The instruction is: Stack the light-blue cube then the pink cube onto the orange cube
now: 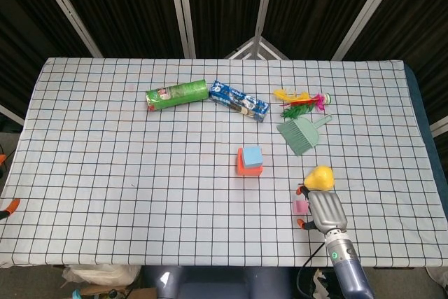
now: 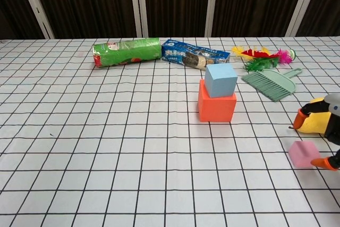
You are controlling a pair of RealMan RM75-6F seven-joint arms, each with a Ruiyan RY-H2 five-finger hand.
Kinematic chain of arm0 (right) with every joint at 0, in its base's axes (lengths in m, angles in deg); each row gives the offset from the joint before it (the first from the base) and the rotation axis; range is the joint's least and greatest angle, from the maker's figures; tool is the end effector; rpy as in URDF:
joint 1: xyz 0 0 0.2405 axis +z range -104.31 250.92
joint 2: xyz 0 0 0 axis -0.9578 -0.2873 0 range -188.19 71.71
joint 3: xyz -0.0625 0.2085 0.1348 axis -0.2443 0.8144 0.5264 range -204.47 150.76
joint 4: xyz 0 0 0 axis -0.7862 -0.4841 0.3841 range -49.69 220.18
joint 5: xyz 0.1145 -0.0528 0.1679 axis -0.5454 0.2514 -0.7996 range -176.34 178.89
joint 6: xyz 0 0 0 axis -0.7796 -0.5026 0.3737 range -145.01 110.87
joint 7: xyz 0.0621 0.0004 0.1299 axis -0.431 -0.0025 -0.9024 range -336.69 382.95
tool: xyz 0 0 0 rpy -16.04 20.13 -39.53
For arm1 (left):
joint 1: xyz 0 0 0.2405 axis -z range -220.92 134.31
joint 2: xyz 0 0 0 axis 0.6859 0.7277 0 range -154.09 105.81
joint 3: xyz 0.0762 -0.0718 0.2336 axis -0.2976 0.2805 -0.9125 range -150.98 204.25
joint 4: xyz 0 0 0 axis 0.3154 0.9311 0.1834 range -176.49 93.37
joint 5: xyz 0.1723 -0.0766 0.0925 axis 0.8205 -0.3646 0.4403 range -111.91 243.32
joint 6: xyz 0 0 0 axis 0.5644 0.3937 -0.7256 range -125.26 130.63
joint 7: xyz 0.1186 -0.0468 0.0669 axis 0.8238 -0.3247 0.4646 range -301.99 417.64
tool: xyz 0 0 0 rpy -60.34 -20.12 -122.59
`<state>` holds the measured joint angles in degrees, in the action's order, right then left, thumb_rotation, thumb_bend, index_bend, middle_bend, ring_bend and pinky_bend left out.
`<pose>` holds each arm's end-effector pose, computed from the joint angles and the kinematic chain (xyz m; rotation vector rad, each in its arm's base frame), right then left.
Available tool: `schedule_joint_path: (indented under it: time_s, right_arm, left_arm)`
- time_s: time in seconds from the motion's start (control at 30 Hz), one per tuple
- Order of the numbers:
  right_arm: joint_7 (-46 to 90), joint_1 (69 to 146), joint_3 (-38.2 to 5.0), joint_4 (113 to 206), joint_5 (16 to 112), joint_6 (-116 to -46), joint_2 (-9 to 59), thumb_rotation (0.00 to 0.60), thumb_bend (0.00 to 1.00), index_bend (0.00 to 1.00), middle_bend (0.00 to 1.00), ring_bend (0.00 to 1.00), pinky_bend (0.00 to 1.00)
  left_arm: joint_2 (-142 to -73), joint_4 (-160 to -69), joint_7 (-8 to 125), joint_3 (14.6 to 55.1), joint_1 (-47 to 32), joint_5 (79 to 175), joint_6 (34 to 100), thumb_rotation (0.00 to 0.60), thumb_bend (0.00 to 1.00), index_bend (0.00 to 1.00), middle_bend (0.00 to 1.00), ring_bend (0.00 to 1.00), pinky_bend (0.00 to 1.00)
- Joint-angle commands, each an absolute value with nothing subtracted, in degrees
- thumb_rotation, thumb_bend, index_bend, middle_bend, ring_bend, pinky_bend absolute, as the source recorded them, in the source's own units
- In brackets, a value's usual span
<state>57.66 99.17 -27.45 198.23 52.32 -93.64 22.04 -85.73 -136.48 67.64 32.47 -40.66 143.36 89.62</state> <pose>-0.2078 -0.2188 0.0255 1.5824 -1.2397 0.6386 -0.3249 0.1772 0.1885 -1.2519 -0.8047 -0.7261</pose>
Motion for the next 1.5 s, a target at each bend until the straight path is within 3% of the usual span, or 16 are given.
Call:
schedule_joint_path:
  time_s: [0.03,0.73,1.5]
  right_arm:
    - [57.6,99.1,-27.3,198.0,52.0,-93.2,22.2,0.6,0.28,0.35,0.97,0.9,0.67]
    - [57.5,99.3,-24.3,194.2,47.8,-91.1,24.0,0.6,0.33,0.4,0.97,0.9,0.67]
    - [55.4,99.0,-24.1,192.7,48.5,-88.7,24.4,0.6,0.36,0.46,0.97,0.9,0.67]
  left_arm:
    - [-85.7,-136.5,67.8,32.4,-40.6,143.4,89.5,0.6,0.24,0.13,0.06,0.02,0.18]
    - [-85.8,-136.4,67.8,32.5,-40.4,143.1,89.3,0.6,0.24,0.13,0.05,0.02,0.18]
    - [-86.1,-136.5,68.7,32.6,-40.1,142.6,89.0,0.6,0.24,0.13,0.05,0.02,0.18]
